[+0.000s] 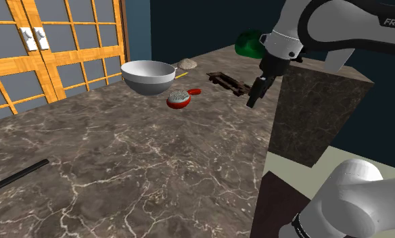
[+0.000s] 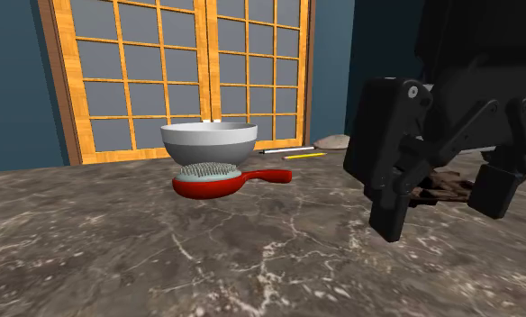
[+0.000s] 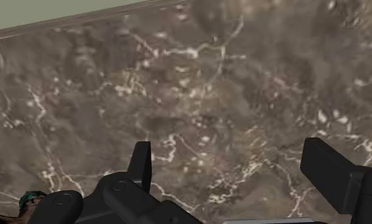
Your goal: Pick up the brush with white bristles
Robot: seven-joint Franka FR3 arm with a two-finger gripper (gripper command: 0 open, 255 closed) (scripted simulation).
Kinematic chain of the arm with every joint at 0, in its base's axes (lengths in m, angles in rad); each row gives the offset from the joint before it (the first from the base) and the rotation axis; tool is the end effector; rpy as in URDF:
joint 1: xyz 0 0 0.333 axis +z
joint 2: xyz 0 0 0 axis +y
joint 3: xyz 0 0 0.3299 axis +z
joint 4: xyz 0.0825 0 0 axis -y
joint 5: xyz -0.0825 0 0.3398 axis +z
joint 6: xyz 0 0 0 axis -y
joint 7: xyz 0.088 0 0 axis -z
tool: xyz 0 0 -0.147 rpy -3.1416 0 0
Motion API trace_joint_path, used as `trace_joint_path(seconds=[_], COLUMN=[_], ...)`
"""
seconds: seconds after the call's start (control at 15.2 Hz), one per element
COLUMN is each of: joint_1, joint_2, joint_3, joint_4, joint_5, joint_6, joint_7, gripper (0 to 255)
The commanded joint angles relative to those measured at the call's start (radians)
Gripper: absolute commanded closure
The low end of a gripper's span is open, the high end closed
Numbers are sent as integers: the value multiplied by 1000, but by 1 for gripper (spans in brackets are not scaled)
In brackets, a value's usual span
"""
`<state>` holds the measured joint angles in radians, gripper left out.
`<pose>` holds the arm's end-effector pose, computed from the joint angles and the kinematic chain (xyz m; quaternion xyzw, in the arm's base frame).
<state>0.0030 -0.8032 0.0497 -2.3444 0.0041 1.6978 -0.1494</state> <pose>0.2666 0.0195 0.5822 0.9924 0.0943 0.0769 0.0201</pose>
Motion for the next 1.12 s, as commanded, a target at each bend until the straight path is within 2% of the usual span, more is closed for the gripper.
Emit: trace_joint_path(seconds=[0.0,0.33,0.59,0.86,1.06], joint_1=[0,-53,-106,-162,-201], joint_2=[0,116,240,386,506], joint_3=[0,142,244,335,395], joint_4=[0,87,194,329,445], joint_5=[0,98,146,160,145], joint_6=[0,19,37,53,61], joint_7=[0,335,600,864,1063], gripper=[0,0,0,0,0])
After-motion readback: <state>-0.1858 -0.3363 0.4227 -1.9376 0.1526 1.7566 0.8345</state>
